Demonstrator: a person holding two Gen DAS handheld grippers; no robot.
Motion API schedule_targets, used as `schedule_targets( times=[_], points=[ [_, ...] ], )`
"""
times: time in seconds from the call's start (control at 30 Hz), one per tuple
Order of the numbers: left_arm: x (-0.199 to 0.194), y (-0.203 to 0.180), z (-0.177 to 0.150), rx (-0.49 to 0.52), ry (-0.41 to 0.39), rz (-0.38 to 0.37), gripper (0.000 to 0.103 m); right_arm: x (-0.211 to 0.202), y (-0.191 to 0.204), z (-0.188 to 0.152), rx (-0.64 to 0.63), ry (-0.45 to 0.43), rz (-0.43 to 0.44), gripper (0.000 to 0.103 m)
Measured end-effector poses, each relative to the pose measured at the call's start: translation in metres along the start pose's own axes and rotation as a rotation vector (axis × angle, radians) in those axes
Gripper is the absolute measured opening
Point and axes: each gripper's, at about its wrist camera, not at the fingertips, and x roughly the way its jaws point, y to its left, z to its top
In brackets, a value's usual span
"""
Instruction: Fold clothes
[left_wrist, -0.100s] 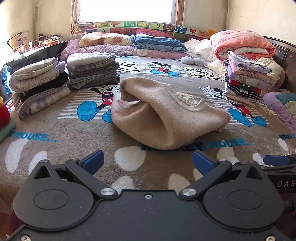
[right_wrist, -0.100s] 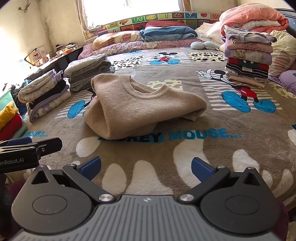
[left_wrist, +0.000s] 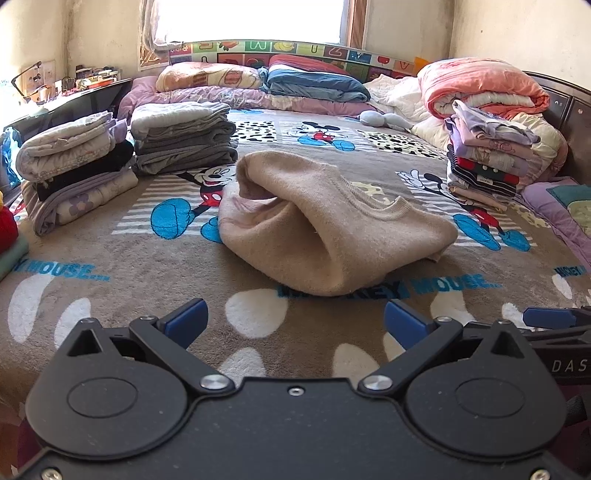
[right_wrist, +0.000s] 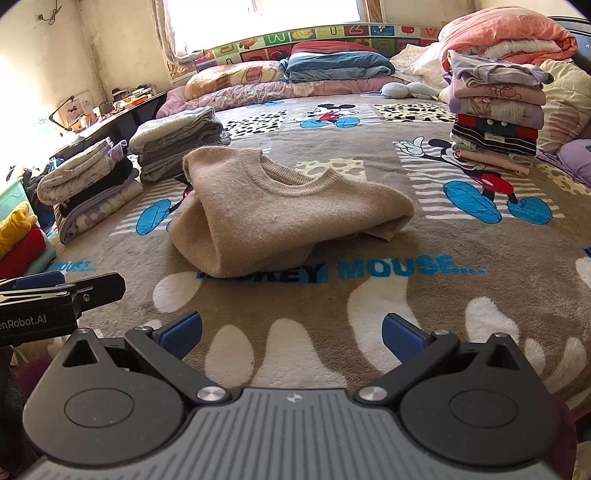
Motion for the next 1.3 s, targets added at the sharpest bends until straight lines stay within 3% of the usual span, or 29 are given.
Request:
schedule_targets(
  times=[1.3],
  points=[
    [-0.0032, 0.0002, -0.001, 0.003, -0.003, 0.01, 0.103, -0.0065, 0.0028, 0.0, -0.014, -0.006, 0.016, 0.103]
  ],
)
